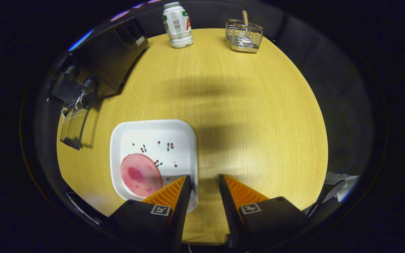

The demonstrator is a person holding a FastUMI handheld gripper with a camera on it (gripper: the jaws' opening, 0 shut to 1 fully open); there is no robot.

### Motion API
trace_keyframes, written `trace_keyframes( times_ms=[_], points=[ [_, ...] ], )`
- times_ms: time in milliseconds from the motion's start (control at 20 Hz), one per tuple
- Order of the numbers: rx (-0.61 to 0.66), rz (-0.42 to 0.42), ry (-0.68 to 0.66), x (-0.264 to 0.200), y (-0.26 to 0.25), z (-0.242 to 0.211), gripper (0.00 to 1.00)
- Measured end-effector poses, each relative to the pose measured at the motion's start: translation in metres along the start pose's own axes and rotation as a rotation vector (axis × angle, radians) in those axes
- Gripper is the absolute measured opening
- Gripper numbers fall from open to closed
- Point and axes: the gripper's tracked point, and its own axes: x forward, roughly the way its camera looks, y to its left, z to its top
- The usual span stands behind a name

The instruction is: Open the toaster oven, put the food inside, and close the toaster oven door.

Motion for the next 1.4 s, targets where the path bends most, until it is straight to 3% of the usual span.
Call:
trace_keyframes(
  times_ms=[100,150,250,350,800,1150,1400],
  points=[
    [-0.024,0.049,-0.005,-0.001,0.005,-0.001,0.44],
    [-0.031,0.057,-0.015,0.001,0.006,-0.001,0.26],
    [-0.027,0.082,-0.009,0.002,0.009,-0.002,0.23],
    [-0.021,0.097,-0.022,0.001,0.008,0.001,0.12],
    [0.084,0.235,-0.016,-0.002,0.012,-0.001,0.06],
    [0.329,0.428,0.004,-0.019,0.033,-0.006,0.05],
    [0.444,0.492,-0.022,-0.034,0.032,-0.003,0.05]
  ],
)
